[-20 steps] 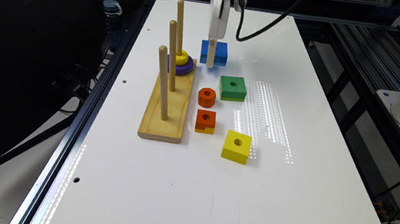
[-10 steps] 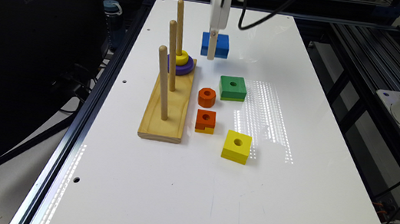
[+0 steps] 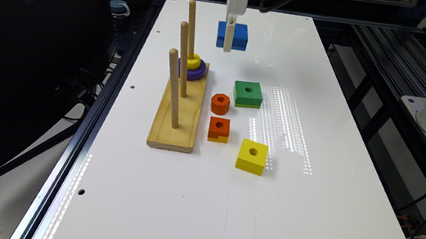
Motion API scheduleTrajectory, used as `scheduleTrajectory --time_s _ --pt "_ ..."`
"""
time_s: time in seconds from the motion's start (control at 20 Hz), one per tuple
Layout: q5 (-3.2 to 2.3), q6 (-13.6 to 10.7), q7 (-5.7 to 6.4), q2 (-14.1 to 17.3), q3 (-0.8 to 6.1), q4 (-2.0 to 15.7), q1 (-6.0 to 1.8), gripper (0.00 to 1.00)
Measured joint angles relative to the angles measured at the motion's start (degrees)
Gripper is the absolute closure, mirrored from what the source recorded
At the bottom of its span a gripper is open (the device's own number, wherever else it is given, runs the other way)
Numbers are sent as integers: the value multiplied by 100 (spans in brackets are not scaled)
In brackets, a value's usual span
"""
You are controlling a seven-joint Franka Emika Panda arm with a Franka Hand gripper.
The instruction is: Pick up blue block.
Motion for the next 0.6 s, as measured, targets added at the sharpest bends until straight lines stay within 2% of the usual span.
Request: scheduleTrajectory --time_s 0.3,0.35,0.45,0.6 --pt "9 -33 -3 -58 3 1 -1 100" --pt "20 -91 -8 -123 6 5 -2 100" --pt "84 -268 -44 -308 17 3 -1 100" --pt "108 -359 -53 -397 24 -3 -1 100"
